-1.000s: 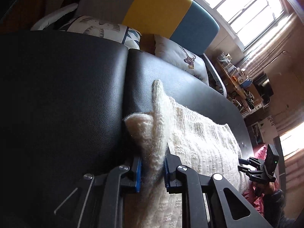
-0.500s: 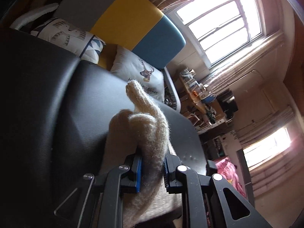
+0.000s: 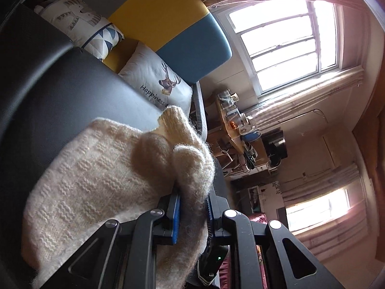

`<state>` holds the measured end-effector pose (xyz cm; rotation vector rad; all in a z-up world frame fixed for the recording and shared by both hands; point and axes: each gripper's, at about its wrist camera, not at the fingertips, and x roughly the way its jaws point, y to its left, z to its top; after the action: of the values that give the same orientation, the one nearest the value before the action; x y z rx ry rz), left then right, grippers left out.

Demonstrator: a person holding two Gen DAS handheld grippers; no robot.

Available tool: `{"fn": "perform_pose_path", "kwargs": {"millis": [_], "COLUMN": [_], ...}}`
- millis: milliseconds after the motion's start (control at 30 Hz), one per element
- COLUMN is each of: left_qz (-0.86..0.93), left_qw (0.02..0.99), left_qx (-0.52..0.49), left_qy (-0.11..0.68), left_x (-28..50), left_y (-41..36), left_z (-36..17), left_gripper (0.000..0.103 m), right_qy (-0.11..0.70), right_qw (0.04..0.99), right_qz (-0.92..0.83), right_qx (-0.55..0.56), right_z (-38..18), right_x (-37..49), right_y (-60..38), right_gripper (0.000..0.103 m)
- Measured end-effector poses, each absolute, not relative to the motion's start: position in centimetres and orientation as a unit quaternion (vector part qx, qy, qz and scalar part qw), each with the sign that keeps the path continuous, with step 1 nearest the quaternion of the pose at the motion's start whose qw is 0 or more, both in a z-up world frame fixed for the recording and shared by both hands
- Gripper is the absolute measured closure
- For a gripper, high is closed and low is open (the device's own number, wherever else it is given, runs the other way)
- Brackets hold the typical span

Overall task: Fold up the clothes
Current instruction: 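Lift and fold the edge with the left gripper toward the right gripper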

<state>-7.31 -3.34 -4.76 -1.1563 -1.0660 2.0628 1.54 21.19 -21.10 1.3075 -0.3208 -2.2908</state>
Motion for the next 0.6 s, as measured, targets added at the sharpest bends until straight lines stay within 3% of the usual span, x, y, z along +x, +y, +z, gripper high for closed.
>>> {"fn": "perform_pose_path", "kwargs": {"millis": [467,533,600], "left_qz": [0.717,0.701,0.707], "left_qw": [0.242,0.255,0.253], "left_qx": [-0.508,-0.521,-0.528], "left_qy": [-0.411,-0.415,-0.396], "left_x": [-7.1,-7.3,-7.2], "left_y": [8.0,9.2,10.3], "left_z": [-12.6,-13.5,-13.5], "left_gripper": [0.086,0.092,0.092], "right_qy": [-0.153,-0.156,-0.169], "right_qw": [0.263,0.272,0.285], "right_qz": [-0.848,-0.850,-0.847], "right_qx": [0.435,0.424,0.415], "right_z": [-22.0,-22.0,-22.0], "right_x": [3.5,3.9,4.4], "right_y": [22.9,23.3,24.2], "right_gripper": [0.060,0.060,0.062]}}
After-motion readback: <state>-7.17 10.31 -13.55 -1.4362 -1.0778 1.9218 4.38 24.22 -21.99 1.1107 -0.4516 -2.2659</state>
